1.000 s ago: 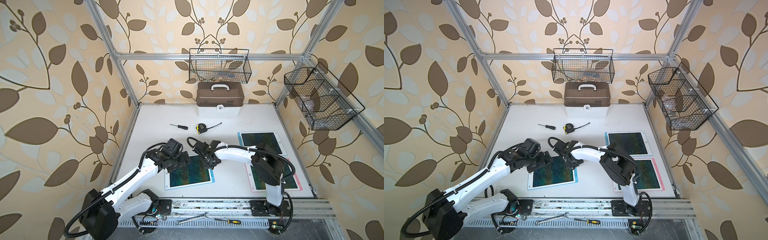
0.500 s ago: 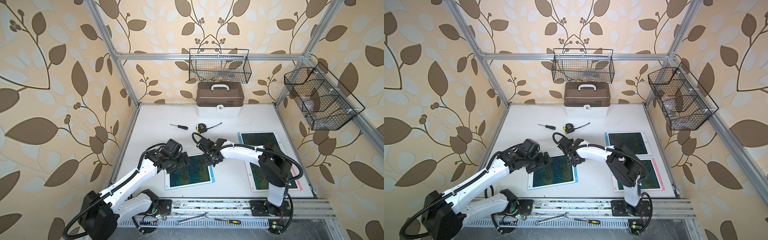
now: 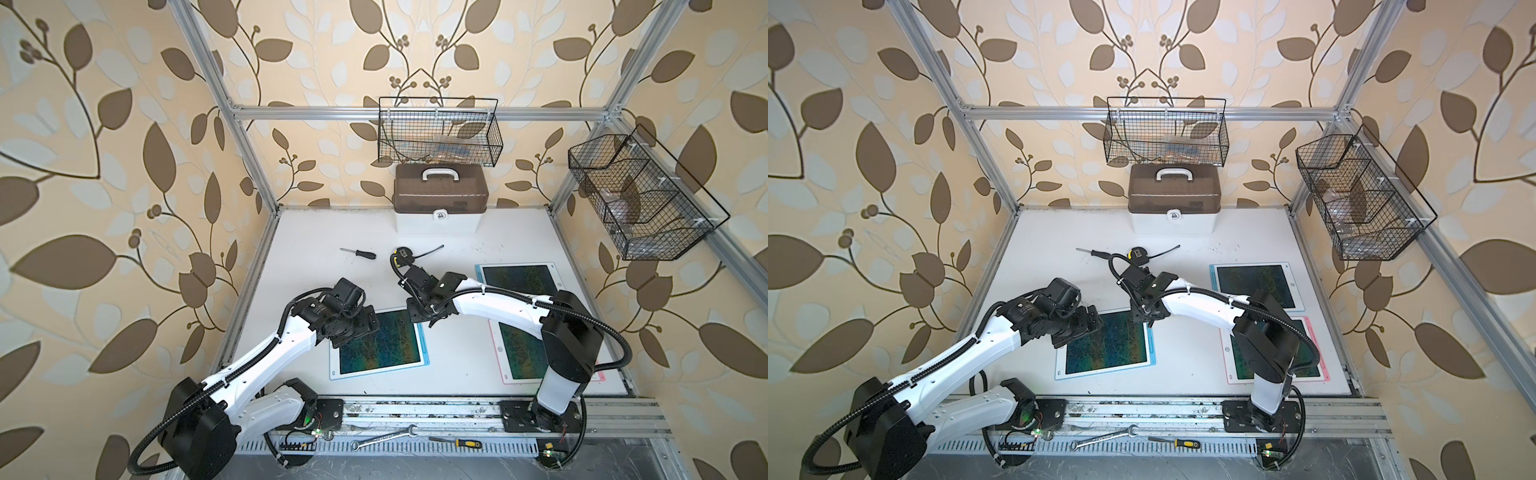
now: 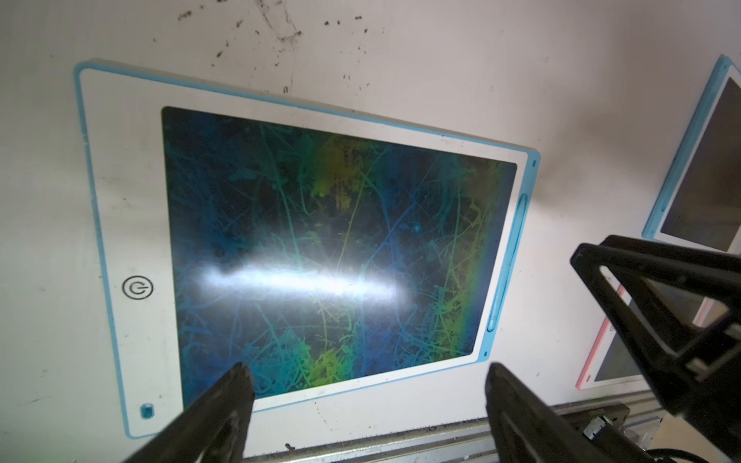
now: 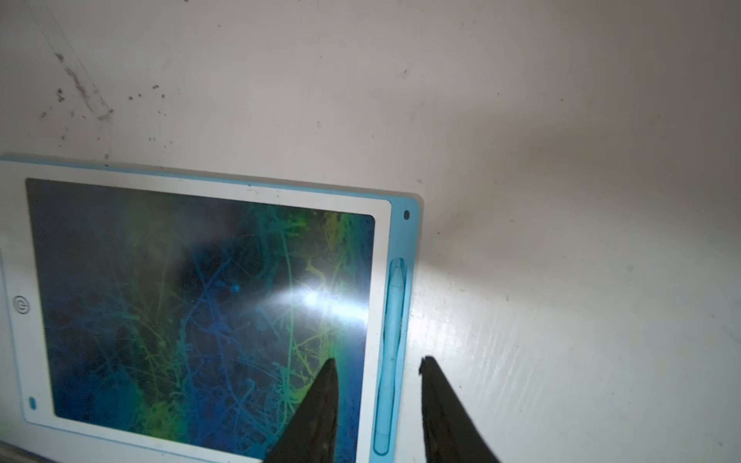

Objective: Place the stylus back onto the writing tablet
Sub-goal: Place the stylus on the writing tablet, then move the writing tablet to the center of the board.

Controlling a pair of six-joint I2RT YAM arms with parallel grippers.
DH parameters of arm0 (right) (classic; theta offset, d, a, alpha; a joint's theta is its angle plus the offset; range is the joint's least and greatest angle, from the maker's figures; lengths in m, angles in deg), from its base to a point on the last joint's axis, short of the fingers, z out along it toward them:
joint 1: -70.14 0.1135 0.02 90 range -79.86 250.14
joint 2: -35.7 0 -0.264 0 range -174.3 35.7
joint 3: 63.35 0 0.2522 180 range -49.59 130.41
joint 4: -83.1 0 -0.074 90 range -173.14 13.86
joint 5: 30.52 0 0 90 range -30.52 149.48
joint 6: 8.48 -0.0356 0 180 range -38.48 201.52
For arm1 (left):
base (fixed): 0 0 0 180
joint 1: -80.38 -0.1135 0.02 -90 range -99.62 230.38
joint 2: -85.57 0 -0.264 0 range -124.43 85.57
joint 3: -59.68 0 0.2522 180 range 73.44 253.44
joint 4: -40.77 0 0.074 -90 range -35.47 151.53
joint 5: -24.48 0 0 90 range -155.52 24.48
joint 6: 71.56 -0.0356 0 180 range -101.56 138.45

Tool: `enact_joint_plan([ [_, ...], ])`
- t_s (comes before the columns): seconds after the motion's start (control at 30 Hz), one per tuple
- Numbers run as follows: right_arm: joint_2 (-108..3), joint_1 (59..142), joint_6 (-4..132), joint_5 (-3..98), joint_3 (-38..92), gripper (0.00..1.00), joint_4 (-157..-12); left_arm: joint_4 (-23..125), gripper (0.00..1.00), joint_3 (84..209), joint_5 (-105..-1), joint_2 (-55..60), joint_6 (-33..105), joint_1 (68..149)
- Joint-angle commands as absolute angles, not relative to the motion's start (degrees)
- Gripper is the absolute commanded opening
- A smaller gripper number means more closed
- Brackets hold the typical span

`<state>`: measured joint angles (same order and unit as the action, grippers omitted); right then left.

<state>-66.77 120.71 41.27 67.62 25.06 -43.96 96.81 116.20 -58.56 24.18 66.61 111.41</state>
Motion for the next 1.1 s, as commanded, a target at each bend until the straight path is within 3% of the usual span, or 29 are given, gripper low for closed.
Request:
enact_joint_plan([
  [0.0, -65.7, 118.5, 45.7, 65.0, 26.3, 0.41, -46.8, 99.1, 0.91, 117.7, -61.6, 22.6, 66.5, 110.6],
  [0.37, -66.3, 110.3, 56.4, 58.1, 30.9, 0.58, -45.5, 100.8, 0.92, 122.5, -64.2, 18.1, 69.8, 108.0],
  [1.07, -56.2, 104.8, 61.0, 54.6, 23.6, 0.67, -42.1, 98.9, 0.99, 125.3, -60.8, 11.7, 70.7, 100.8],
])
